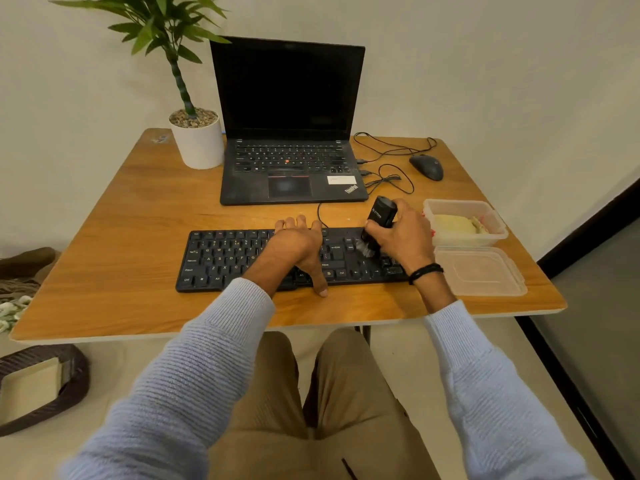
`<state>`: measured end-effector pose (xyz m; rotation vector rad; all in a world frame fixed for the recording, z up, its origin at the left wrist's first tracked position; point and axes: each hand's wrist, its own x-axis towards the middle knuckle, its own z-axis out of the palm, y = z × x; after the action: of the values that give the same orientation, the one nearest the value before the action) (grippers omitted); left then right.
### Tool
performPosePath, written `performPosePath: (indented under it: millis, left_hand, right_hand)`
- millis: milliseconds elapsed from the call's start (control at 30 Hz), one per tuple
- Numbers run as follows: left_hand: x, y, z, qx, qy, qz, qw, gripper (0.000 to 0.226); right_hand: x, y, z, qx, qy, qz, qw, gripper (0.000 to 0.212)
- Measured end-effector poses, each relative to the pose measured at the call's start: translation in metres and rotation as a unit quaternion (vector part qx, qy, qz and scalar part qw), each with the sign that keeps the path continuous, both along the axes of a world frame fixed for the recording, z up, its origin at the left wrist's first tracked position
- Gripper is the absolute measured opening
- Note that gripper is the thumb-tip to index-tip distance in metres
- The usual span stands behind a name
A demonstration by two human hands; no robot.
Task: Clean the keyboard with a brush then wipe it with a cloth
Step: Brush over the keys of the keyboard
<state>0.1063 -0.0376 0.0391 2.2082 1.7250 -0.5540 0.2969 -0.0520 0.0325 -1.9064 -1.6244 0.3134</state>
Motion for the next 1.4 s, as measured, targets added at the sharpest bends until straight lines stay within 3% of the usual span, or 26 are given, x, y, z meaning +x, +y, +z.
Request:
performPosePath:
  millis: [100,167,233,400,533,700,833,967,1133,1267,1400]
  left_hand:
    - [-0.001,0.0,-0.001,-0.001,-0.005,0.004,1.0,0.143]
    - [0.0,0.0,-0.001,-0.001,-0.005,0.002,1.0,0.143]
    - [0.0,0.0,-0.001,0.0,-0.003,0.001,1.0,0.143]
    - [-0.001,0.0,0.0,0.001,-0.008,0.006,1.0,0.141]
    - [0.0,0.0,0.0,-0.001,-0.003,0.003,1.0,0.141]
    - [-0.003,0.0,-0.001,0.004,-0.017,0.01,1.0,0.141]
    - [-0.001,-0.001,0.001,-0.001,-0.012,0.008,1.0,0.141]
    - [-0.003,-0.001,0.001,0.003,-0.014,0.006,1.0,0.141]
    - [-0.001,-0.001,0.0,0.003,-0.009,0.003,1.0,0.142]
    - [-0.003,0.001,-0.001,0.002,-0.01,0.007,1.0,0.143]
    - [-0.003,0.001,-0.002,0.001,-0.011,0.002,1.0,0.144]
  right_hand:
    - [0.003,0.005,0.008,-0.041,0.009,0.039,0.998,0.039]
    - [0.004,0.01,0.013,-0.018,0.037,0.02,0.999,0.039]
    - [0.001,0.011,0.012,0.014,0.007,0.018,1.0,0.039]
    - [0.004,0.014,0.016,-0.094,-0.059,0.038,0.993,0.038]
    - [-0.011,0.011,0.012,0.019,-0.011,0.044,0.999,0.041]
    - [-0.009,0.016,0.013,-0.107,-0.072,0.026,0.991,0.04]
    - [-0.013,0.011,0.006,-0.021,-0.028,0.034,0.999,0.045]
    - [-0.001,0.008,0.009,-0.117,-0.045,0.024,0.992,0.039]
    - [0.001,0.009,0.008,0.001,-0.028,0.006,1.0,0.043]
    - [0.008,0.014,0.016,-0.099,-0.082,0.011,0.992,0.039]
    - [0.0,0.014,0.02,-0.031,-0.039,0.011,0.999,0.041]
